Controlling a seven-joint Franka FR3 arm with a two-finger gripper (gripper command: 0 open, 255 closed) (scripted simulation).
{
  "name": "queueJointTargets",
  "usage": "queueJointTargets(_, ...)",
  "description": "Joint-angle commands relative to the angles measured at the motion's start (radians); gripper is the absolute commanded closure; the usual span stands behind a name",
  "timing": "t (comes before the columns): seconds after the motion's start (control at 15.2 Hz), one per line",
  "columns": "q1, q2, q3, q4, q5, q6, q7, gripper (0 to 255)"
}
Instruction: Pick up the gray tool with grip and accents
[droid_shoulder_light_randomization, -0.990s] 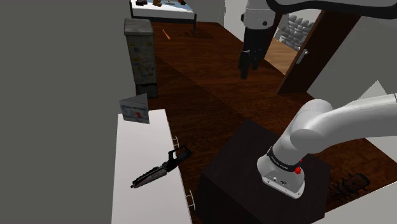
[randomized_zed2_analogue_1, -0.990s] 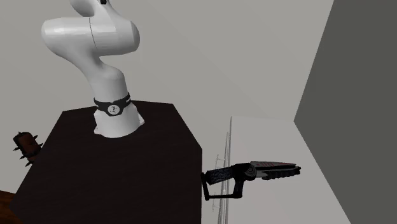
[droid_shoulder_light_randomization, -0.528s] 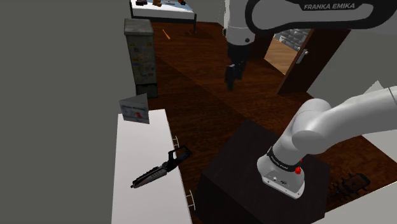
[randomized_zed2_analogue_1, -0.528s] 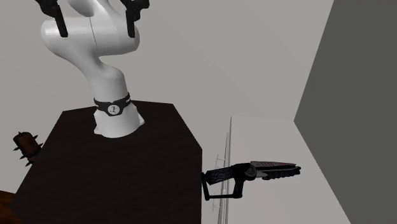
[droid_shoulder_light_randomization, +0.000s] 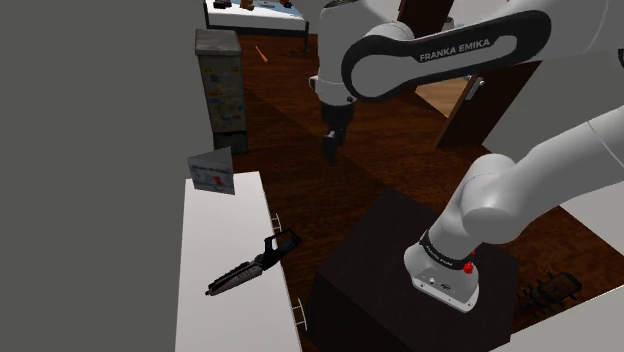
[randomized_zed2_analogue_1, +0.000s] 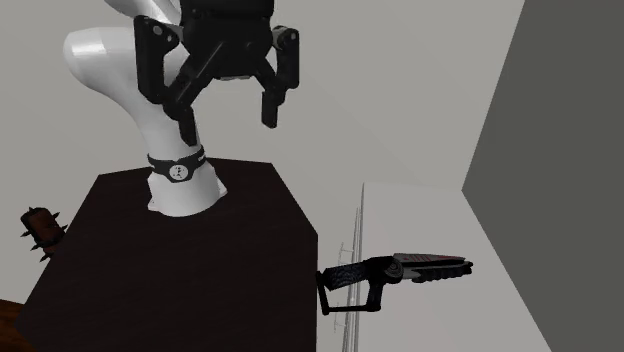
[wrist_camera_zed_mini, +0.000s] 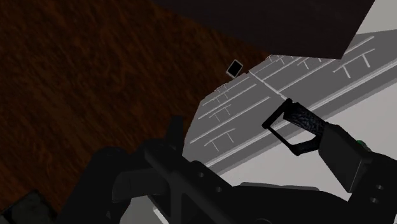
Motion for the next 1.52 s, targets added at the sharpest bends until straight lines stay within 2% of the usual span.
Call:
queueJointTargets(0.0,0.021,0.048,0.02,-0.006,0.001,0.062,-0.018,0)
queueJointTargets(0.4,0.07,0.224,0.08,0.008,-0.021,0.241,-0.059,0)
queueJointTargets(0.73,0.107,0.381,0.131,0.042,-0.069,0.374,-0.075,0)
queueJointTargets(1.06,0.146,0.544,0.172,0.094,-0.154,0.487,-0.068,0)
queueJointTargets(1.45,0.218,0.74,0.19,0.179,-0.293,0.592,-0.038,0)
